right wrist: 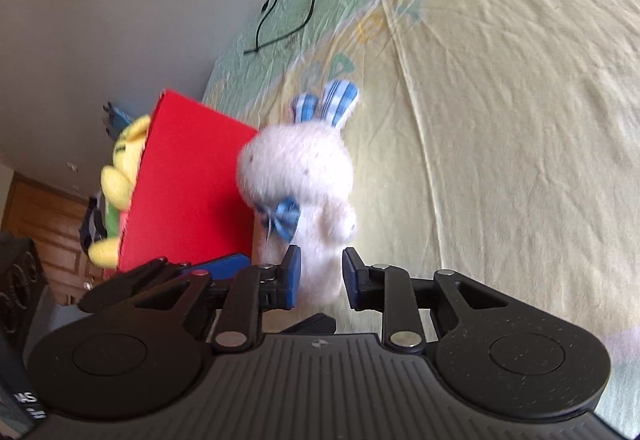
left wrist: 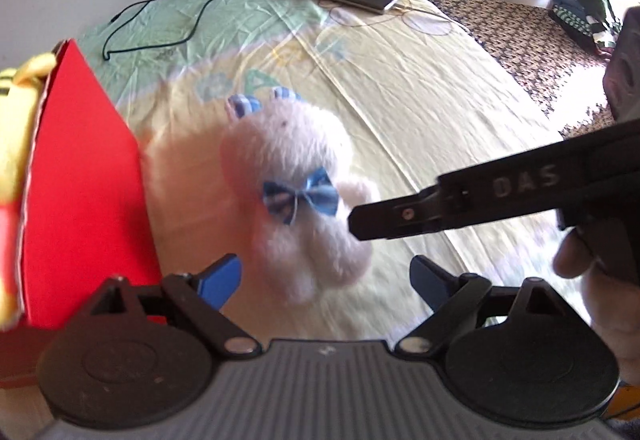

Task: Organize objects
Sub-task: 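Close the right tool on the white bunny's body, then lift the white bunny with the right tool and carry it over the box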

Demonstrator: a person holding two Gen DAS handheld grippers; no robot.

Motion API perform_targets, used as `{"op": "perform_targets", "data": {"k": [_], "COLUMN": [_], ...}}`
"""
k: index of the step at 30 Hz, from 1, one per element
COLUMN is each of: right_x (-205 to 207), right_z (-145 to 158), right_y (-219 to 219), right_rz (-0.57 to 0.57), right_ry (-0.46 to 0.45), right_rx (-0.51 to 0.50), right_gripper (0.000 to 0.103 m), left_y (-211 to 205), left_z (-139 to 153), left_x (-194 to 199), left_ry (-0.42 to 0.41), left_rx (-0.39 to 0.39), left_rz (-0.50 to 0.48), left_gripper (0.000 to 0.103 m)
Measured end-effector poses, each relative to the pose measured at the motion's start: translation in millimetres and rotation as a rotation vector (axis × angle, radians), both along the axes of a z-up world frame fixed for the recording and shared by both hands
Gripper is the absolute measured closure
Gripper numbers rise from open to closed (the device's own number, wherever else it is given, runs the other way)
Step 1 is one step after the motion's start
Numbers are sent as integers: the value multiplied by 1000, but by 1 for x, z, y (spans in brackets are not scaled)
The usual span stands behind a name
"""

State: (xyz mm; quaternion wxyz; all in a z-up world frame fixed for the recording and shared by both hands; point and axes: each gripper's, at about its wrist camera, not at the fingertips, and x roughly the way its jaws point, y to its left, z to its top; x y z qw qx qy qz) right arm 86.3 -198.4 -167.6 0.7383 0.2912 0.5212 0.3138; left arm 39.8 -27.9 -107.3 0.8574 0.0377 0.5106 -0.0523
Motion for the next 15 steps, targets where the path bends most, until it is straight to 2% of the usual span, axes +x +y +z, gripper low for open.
{"op": "perform_targets", "data": {"k": [5,7,9,10,11,15], "right_x": [19,23,28,30,32,34], "right_z": [-3,-5,-9,-11,-11,-11], "right_y": [15,24,32,36,39,50], "right_rz": [-12,-3,13,20,29,65], "right_ry": [7,-2,5,9,4,-18], "right_rx": [27,18,22,35,42,44], "right_gripper": [67,65,62,62,61,57], "left_y": [5,8,15,17,19,20], "left_z": [-4,-11,-20,-23,-26,-27], "left_x": [24,34,42,45,47,48], "left_ry": [-17,-4,32,44,46,39], "left_rx": [20,24,-9,-19,-16,-2], "left_rz": [38,58,79,90,99,100], "left_gripper": [10,13,14,21,22,22]}}
